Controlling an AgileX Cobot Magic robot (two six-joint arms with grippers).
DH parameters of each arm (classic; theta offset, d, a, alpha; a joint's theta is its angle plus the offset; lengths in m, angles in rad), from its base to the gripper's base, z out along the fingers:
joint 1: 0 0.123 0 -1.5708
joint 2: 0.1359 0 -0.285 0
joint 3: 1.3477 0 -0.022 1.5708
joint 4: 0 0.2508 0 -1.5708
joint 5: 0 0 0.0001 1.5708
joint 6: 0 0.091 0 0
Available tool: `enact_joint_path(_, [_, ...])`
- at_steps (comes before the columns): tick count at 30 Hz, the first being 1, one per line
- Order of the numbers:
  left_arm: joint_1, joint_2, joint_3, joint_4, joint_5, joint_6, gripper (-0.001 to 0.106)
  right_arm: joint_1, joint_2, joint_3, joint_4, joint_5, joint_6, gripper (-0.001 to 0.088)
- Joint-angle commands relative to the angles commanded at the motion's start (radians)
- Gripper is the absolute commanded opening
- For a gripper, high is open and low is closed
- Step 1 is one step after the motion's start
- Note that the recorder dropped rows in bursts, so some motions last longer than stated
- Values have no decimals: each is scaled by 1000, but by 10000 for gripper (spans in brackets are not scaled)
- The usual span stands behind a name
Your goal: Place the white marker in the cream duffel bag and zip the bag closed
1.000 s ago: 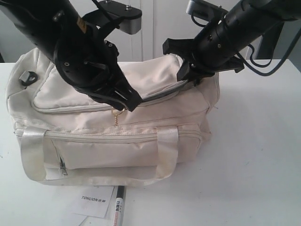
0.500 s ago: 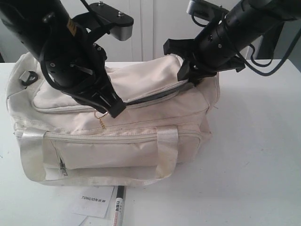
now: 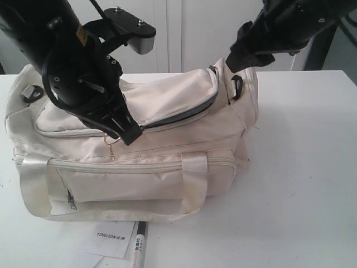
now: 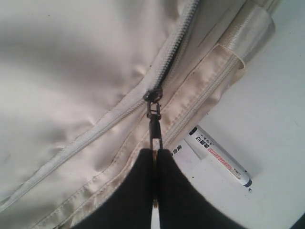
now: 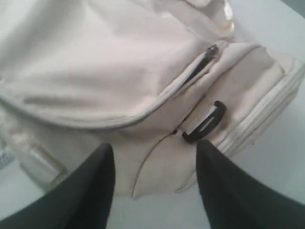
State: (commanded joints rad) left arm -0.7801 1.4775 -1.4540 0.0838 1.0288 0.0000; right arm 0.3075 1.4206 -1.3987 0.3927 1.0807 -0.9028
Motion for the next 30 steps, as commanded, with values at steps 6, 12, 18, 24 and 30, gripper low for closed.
enact_joint_path(6, [0,0,0,0,-19,15,0,0,-9,100,255,34,-325,473])
enact_joint_path(12, [0,0,0,0,-17,31,0,1,-9,178,432,66,-873,494])
enact_joint_path(18, [0,0,0,0,-19,43,0,1,41,216,533,-24,-1004,505])
enact_joint_path(24, [0,0,0,0,-24,49,0,3,106,214,587,-66,-1060,505])
enact_joint_path(30, [0,0,0,0,-26,53,0,17,168,214,627,-105,-1094,484])
